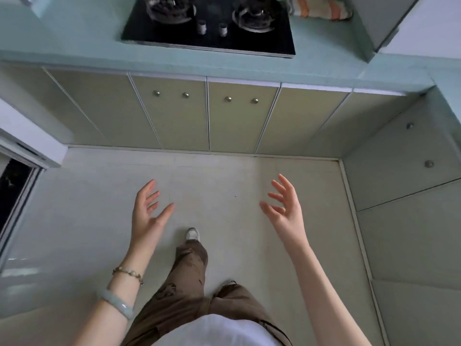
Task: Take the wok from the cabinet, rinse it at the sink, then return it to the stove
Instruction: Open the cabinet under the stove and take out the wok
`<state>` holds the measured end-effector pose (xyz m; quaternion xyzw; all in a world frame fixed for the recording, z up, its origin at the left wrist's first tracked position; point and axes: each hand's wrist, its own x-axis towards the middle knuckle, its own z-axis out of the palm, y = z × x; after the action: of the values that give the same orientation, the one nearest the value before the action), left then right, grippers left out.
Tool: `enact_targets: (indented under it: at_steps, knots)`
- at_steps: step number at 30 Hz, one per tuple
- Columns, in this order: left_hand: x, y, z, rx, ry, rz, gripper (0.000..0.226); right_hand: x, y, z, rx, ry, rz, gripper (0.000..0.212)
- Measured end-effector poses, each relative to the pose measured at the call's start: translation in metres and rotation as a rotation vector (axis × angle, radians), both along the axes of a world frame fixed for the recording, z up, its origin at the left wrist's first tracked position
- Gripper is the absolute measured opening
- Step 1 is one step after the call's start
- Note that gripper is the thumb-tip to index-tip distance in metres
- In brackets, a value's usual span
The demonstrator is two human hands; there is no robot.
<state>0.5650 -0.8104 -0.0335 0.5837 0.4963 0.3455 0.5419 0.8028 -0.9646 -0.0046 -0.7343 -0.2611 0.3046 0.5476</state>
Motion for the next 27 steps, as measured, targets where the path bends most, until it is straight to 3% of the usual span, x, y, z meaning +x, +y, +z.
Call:
enact_targets:
  at_steps: [18, 27]
  knots:
    - [0.049, 0.213, -0.001, -0.015, -0.058, -0.036, 0.061, 0.040, 0.215, 0.001, -0.009, -0.031, -0.012, 0.071]
    - [0.072, 0.276, -0.005, -0.036, -0.054, -0.072, 0.061, 0.063, 0.279, -0.002, -0.042, -0.043, -0.004, 0.072]
